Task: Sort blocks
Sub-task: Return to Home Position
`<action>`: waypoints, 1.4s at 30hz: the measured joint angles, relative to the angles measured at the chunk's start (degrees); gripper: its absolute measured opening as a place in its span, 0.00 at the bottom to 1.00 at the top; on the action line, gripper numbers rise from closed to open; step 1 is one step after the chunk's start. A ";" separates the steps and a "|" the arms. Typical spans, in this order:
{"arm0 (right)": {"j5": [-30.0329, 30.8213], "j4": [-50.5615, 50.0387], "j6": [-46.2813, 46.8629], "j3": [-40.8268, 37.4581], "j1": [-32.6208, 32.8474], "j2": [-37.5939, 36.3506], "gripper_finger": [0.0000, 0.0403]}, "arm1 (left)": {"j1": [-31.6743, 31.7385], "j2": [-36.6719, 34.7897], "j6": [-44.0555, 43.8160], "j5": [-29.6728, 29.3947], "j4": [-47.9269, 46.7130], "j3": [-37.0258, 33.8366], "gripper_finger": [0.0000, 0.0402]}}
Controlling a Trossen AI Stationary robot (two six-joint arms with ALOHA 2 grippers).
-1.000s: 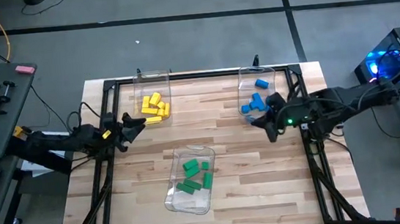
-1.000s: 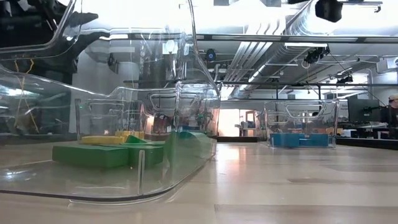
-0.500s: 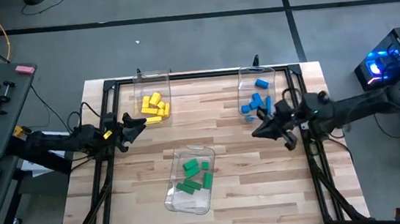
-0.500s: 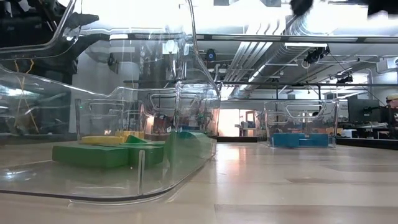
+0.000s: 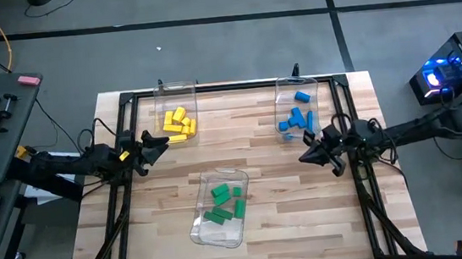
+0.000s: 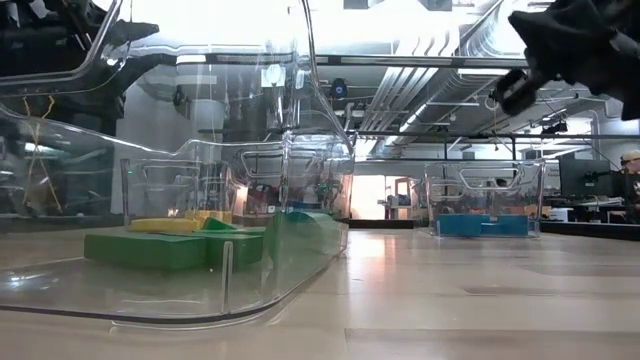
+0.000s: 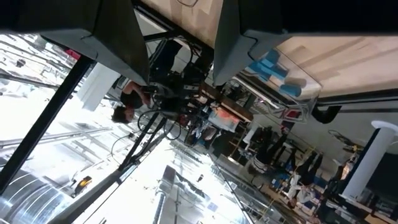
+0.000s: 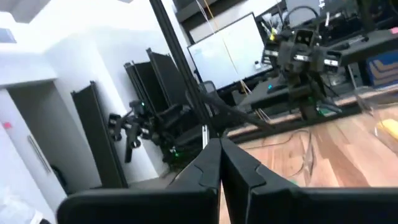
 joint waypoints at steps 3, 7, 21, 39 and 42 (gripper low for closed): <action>1.43 -6.76 -1.36 0.26 0.00 -1.51 0.00 | 0.00 0.02 0.03 0.02 0.00 0.00 0.41; 2.60 -19.03 -4.18 0.28 0.00 -1.32 0.00 | 0.00 0.02 -0.13 0.03 -0.04 0.01 0.41; 6.07 -48.33 -4.28 0.08 0.55 -3.79 0.00 | 0.00 0.11 0.08 0.12 -1.34 0.02 0.41; 7.56 -42.97 -4.28 0.08 0.65 -38.29 0.00 | 0.00 0.17 0.07 0.16 -1.56 0.04 0.41; 7.54 -43.35 -4.28 0.08 0.81 -38.29 0.00 | 0.00 0.34 -0.16 0.47 -2.05 0.04 0.41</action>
